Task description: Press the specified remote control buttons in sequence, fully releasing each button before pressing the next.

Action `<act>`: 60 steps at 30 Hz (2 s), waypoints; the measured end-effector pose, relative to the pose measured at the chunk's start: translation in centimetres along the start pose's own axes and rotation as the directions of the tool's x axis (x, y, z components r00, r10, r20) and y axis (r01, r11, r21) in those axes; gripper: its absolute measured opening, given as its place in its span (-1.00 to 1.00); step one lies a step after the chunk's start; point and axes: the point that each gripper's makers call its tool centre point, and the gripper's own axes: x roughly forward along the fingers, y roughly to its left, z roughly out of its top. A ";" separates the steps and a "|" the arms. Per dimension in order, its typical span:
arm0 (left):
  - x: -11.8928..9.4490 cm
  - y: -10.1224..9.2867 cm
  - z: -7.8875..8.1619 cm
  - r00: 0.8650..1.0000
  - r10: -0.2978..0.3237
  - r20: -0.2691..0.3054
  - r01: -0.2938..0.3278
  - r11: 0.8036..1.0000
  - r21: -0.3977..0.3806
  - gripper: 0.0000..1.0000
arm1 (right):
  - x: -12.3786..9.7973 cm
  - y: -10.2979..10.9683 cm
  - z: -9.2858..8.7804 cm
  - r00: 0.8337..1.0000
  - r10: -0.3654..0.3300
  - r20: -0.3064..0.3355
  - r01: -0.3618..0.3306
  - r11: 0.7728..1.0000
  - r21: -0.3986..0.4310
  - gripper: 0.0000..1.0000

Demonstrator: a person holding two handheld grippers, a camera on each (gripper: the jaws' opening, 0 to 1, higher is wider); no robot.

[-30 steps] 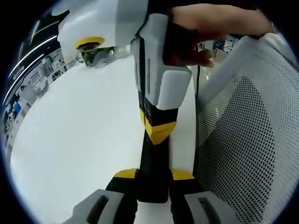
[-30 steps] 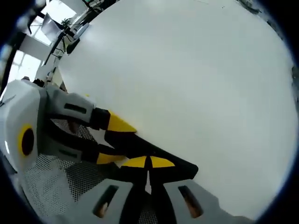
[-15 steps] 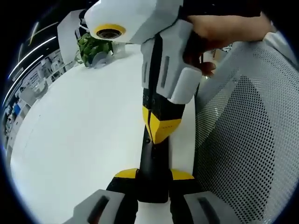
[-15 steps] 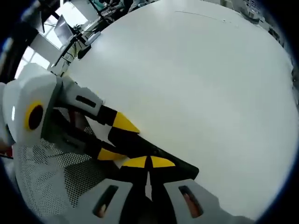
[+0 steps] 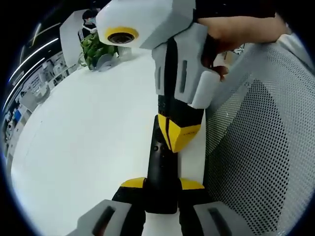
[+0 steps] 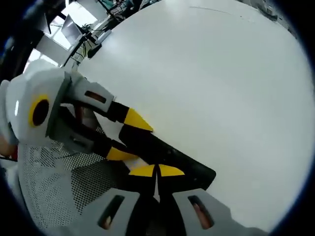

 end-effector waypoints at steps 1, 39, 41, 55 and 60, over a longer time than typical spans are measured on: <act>0.0 0.0 0.0 1.000 0.000 0.000 0.000 1.000 0.000 -0.53 | 0.1 -0.1 0.0 1.000 0.000 0.003 0.000 1.000 -0.003 -1.00; 0.0 0.0 0.0 1.000 -0.002 0.001 0.002 1.000 0.006 -0.52 | -0.2 0.1 0.0 0.999 -0.033 -0.008 0.033 0.999 -0.005 -1.00; 0.0 0.1 0.0 1.000 -0.002 0.003 0.002 1.000 0.005 -0.52 | -0.6 -0.1 0.5 0.999 -0.039 0.020 0.039 0.999 0.015 -1.00; 0.0 0.0 0.0 1.000 -0.001 0.000 0.001 1.000 0.004 -0.52 | -1.9 -2.5 1.9 0.987 -0.120 0.110 0.108 0.987 0.115 -1.00; 0.0 0.0 0.0 1.000 0.000 -0.002 0.000 1.000 0.005 -0.52 | -1.5 -1.6 2.0 0.991 -0.077 0.107 0.066 0.993 0.102 -1.00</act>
